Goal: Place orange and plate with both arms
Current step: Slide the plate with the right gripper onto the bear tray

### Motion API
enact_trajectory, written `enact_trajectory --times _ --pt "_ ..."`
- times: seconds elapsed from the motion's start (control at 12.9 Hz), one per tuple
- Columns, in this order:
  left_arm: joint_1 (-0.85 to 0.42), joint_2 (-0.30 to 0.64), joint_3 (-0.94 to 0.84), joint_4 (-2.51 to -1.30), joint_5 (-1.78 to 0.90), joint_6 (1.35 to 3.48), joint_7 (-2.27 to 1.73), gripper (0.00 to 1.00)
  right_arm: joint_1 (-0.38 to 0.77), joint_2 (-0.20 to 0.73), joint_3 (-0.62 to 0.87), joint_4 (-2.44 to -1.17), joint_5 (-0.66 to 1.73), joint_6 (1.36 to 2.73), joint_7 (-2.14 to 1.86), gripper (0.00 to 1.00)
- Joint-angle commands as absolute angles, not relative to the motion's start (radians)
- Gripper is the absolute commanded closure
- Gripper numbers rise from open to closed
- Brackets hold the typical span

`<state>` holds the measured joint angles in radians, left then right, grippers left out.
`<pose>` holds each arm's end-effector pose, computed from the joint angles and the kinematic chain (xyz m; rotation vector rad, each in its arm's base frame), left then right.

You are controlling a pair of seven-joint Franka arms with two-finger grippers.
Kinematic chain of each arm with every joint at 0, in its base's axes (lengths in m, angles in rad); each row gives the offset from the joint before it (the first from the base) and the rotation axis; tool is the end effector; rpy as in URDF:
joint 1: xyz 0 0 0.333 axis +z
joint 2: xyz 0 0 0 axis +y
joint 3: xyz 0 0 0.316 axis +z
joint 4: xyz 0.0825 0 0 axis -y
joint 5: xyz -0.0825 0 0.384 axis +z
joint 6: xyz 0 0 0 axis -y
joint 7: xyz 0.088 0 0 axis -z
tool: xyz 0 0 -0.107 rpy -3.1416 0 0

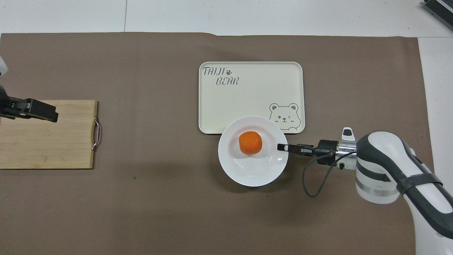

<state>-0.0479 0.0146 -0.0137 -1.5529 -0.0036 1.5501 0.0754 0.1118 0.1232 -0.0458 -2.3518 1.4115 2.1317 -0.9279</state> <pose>0.5559 -0.0346 0.6230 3.1302 -0.2148 -0.0273 0.4949 0.0759 0.2779 -2.1069 0.0565 -0.2029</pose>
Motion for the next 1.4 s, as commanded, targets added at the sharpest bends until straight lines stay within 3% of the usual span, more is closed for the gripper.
enact_trajectory --times 0.0,0.78,1.09,1.32 --pt "-0.041 0.003 -0.018 -1.566 0.014 1.545 0.084 0.00 0.110 0.198 -0.040 -2.225 1.431 2.128 -0.849 1.00" --pt "-0.041 0.003 -0.018 -1.566 0.014 1.545 0.086 0.00 0.092 0.428 -0.043 -1.801 1.323 2.155 -0.577 1.00" --pt "-0.041 0.003 -0.018 -1.566 0.014 1.545 0.086 0.00 0.081 0.540 -0.041 -1.706 1.324 2.155 -0.575 1.00" --pt "-0.041 0.003 -0.018 -1.566 0.014 1.545 0.084 0.00 0.100 0.548 -0.041 -1.697 1.328 2.178 -0.583 1.00"
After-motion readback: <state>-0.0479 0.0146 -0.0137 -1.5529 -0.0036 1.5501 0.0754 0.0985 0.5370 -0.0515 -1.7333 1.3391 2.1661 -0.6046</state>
